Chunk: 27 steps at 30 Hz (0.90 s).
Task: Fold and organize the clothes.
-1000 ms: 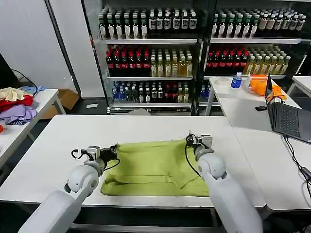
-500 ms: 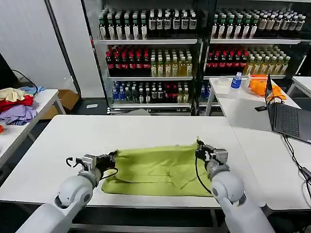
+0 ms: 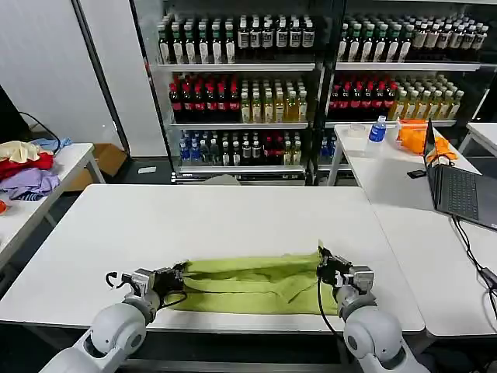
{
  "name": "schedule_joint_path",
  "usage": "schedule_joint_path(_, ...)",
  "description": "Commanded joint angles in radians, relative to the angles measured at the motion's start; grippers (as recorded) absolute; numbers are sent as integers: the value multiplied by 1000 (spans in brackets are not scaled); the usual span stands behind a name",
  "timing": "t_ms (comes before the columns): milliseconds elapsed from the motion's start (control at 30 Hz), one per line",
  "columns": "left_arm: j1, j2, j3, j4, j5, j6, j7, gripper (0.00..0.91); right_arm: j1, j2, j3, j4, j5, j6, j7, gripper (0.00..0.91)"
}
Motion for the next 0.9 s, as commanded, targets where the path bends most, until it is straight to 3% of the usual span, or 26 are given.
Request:
schedule_joint_path(33,30,1,1,19,30,-7,1,20,-46,13,-4,-9,-25,2,0,0)
schedule_joint_path(100,28,-3,2,20,40,-11,5,40,-42,20,-9,-18,-45,-1,3,0)
schedule_joint_path(133,28,-5,2,19,48,-12,7,302,-42,21,-10,-18,-48,-2,1,242)
schedule_joint_path(167,29,-7,2,17,53,-11,10,705,-42,22,-11,-16,-56,-1,-3,907)
schedule_joint_path(200,31,-9,2,12,60,-11,12,907,-42,23,-12,-12,-59,-2,-5,907)
schedule_joint_path(633,97,-42,-69,-95,176,-96,-57,907,-178,19,41,140,-142,28,-26,907)
schedule_joint_path(800,189,-89,-131,-162,170,-95,-112,907,-259,21,86,194,-149,38,-31,907)
schedule_joint_path(900,238,-164,-157,-150,136,-90,-130,907,-290,24,102,202,-150,44,-30,907)
